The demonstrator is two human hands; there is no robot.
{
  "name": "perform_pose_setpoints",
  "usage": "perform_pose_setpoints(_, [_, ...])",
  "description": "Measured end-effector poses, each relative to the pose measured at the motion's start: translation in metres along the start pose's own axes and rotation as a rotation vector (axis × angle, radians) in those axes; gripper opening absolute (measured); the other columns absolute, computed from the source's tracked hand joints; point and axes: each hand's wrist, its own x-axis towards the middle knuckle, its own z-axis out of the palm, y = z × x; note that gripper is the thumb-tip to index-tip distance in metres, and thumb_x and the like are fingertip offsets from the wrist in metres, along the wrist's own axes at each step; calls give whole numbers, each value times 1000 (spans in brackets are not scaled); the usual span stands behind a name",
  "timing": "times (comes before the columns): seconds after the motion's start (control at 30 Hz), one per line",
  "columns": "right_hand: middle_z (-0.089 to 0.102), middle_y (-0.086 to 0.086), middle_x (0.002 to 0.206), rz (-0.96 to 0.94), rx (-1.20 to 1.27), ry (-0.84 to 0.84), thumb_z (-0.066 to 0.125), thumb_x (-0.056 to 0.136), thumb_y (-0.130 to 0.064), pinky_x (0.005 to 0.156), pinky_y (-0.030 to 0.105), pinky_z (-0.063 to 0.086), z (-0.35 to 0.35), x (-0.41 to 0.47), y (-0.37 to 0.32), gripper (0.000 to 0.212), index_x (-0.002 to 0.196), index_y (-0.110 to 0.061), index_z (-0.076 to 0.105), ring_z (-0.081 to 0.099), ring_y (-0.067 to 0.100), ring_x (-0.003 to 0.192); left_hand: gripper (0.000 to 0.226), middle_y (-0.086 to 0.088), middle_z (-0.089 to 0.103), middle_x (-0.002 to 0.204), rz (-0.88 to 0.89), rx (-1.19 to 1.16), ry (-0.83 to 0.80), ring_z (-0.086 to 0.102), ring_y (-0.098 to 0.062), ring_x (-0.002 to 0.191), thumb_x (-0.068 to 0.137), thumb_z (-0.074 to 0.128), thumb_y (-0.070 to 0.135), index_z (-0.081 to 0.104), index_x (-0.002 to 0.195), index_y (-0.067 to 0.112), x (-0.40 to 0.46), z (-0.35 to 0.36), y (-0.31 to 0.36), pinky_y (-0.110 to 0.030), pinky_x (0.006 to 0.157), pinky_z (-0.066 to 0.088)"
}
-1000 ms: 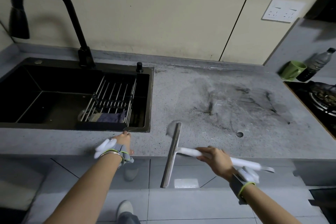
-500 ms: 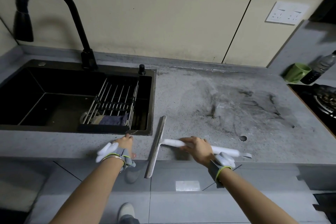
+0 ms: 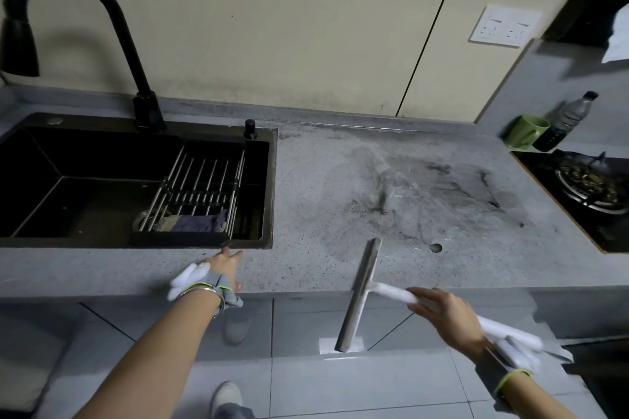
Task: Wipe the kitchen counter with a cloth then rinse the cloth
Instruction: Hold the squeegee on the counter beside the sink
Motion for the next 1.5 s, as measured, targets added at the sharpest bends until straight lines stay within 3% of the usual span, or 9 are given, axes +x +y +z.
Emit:
perform_pose_setpoints(0.23, [60,-12,88,-20,-1,-31,62,87,-42,74,27,33,9,4,-11,25,112,-43,62,62,16,94,89,-13,6,159,-17,13,-34,36,-33,137,86,64,36,7,153,20,1,-1,-1,-40,107,39])
perform_pose_setpoints(0.37, [63,-9,101,-80,-11,-72,58,89,-44,80,28,36,20,20,-34,30,118,-42,59,60,13,95,84,-10,5,159,-27,19,-34,36,-32,137,89,61,34,8,153,23,3,-2,-2,-41,108,38])
perform_pose_setpoints(0.47, [62,-11,102,-122,-1,-87,56,90,-43,85,29,38,27,31,-52,31,121,-41,58,57,10,89,77,-11,5,159,-16,18,-38,36,-33,137,92,56,32,8,153,23,3,-3,1,-43,109,36])
perform_pose_setpoints(0.6, [62,-9,102,-177,14,-103,55,91,-42,87,29,38,37,48,-78,31,122,-40,58,53,8,84,85,-11,6,159,-8,19,-46,34,-34,137,89,62,31,7,153,23,4,-3,-2,-42,108,37])
perform_pose_setpoints(0.93, [64,-5,111,-240,-3,-116,54,90,-43,84,28,29,44,74,-127,30,121,-41,58,57,18,100,74,-12,19,155,10,42,1,43,-33,130,91,55,35,15,152,20,1,-5,0,-39,101,43])
perform_pose_setpoints(1.13, [67,-6,107,-173,56,-96,58,89,-41,86,31,44,23,56,-93,28,116,-38,62,61,14,89,72,-13,24,152,11,56,-31,44,-33,129,91,56,34,18,150,17,0,-10,4,-40,101,43])
perform_pose_setpoints(1.3, [67,-8,104,-61,20,-65,63,86,-43,75,25,39,0,27,-40,27,113,-40,63,63,14,94,89,-12,15,156,3,72,-68,40,-33,133,86,65,35,9,153,18,4,-11,1,-40,103,42])
perform_pose_setpoints(1.5, [69,-9,100,35,30,-60,67,84,-37,78,27,43,-13,-4,1,26,110,-35,66,64,15,94,87,-14,30,149,5,86,-56,48,-31,126,85,66,36,14,151,14,3,-13,5,-36,95,48])
